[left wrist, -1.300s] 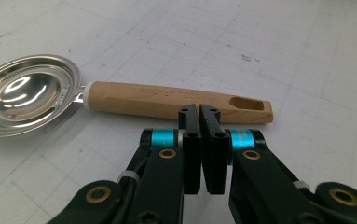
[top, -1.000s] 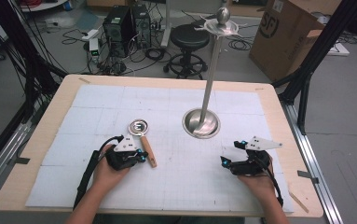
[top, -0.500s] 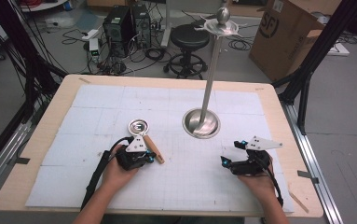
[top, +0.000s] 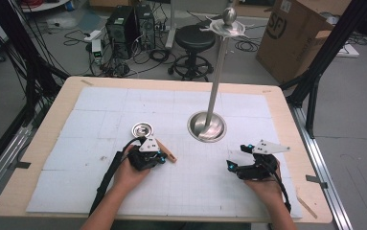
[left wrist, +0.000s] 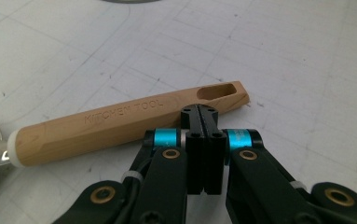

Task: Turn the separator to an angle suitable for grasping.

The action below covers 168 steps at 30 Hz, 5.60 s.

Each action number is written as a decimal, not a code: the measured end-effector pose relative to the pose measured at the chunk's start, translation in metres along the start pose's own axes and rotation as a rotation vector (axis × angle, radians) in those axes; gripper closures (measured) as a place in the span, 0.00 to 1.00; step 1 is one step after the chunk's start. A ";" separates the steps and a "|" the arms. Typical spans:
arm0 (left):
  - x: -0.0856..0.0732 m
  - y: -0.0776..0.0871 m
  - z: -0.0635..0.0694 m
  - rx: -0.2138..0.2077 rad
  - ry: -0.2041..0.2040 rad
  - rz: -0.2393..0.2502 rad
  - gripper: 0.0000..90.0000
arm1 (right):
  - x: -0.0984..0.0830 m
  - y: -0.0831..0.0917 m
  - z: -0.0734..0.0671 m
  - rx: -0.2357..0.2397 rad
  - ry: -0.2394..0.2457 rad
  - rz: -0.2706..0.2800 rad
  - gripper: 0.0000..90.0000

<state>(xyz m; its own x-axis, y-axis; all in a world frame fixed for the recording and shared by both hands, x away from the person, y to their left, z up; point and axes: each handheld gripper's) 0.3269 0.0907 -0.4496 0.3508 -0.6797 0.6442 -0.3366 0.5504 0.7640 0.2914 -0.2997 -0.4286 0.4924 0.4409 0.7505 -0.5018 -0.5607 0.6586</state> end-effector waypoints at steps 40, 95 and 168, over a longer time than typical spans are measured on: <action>-0.003 0.049 -0.025 -0.080 0.009 0.128 0.24 | -0.003 -0.003 -0.004 0.022 0.006 -0.020 0.16; 0.061 -0.016 -0.071 -0.080 -0.326 -0.489 0.25 | -0.002 -0.009 -0.002 0.038 0.018 -0.039 0.17; 0.057 0.008 -0.037 -0.055 -0.428 -0.621 0.77 | -0.002 -0.010 -0.005 0.039 0.030 -0.055 0.17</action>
<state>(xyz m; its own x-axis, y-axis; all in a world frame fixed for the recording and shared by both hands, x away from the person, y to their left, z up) 0.3763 0.0743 -0.4050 0.0879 -0.9956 0.0335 -0.1396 0.0210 0.9900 0.2917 -0.2912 -0.4370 0.4966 0.4921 0.7149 -0.4463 -0.5616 0.6967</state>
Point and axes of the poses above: each handheld gripper's, and its own axes: y roughly backward along the jaws, x roughly out of its top, z roughly to its right, and after that the axes turned 11 degrees about -z, right-handed
